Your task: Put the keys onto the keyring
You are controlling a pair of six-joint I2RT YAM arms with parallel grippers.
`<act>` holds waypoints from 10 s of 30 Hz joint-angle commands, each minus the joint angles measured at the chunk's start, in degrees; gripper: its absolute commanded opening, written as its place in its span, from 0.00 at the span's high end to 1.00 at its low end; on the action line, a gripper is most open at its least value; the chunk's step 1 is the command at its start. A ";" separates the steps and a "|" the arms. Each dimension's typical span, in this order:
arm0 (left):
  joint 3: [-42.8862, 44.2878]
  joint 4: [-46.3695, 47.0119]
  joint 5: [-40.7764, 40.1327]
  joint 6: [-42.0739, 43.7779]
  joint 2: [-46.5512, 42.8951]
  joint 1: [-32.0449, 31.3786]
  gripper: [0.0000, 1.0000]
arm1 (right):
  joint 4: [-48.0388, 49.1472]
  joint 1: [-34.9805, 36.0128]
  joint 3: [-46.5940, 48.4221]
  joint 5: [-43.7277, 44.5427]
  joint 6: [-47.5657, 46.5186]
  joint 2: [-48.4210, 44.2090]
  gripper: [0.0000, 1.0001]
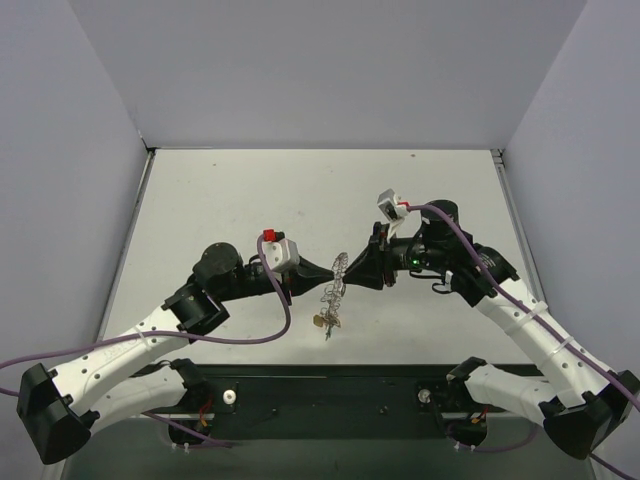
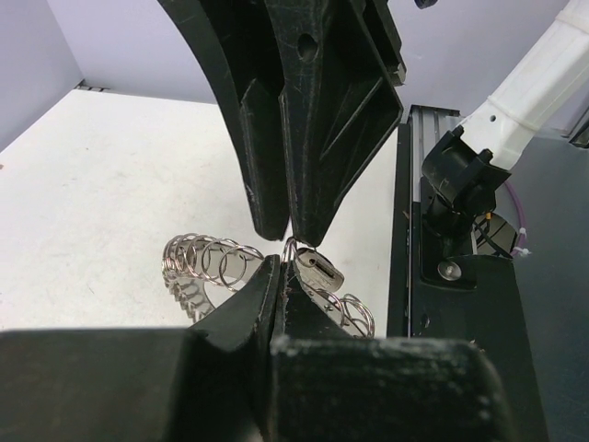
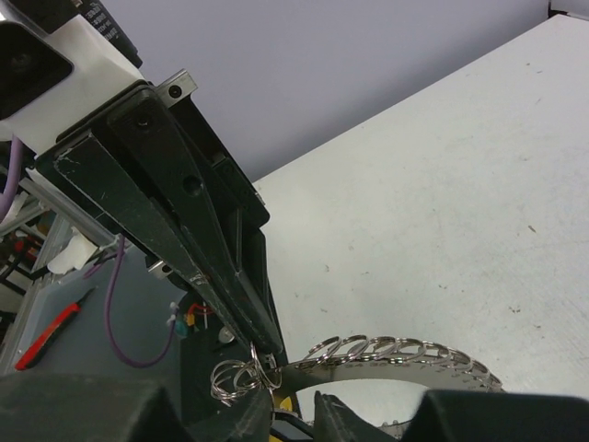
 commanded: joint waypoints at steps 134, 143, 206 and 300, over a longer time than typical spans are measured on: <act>-0.45 15.46 2.10 -2.76 -1.38 -0.05 1.00 | 12.74 5.09 -6.99 -1.38 -9.51 -7.12 1.00; -0.71 20.12 3.51 -5.75 -0.85 -0.05 1.00 | 11.86 5.09 -7.35 -2.78 -10.04 -5.46 1.00; 12.63 30.05 -13.72 -1.27 30.59 4.60 1.00 | 6.94 2.19 -13.41 12.07 -11.80 -19.51 0.15; -8.53 5.44 -39.20 -13.06 15.42 7.78 0.05 | 14.67 -6.68 -16.93 43.09 6.82 -5.90 0.00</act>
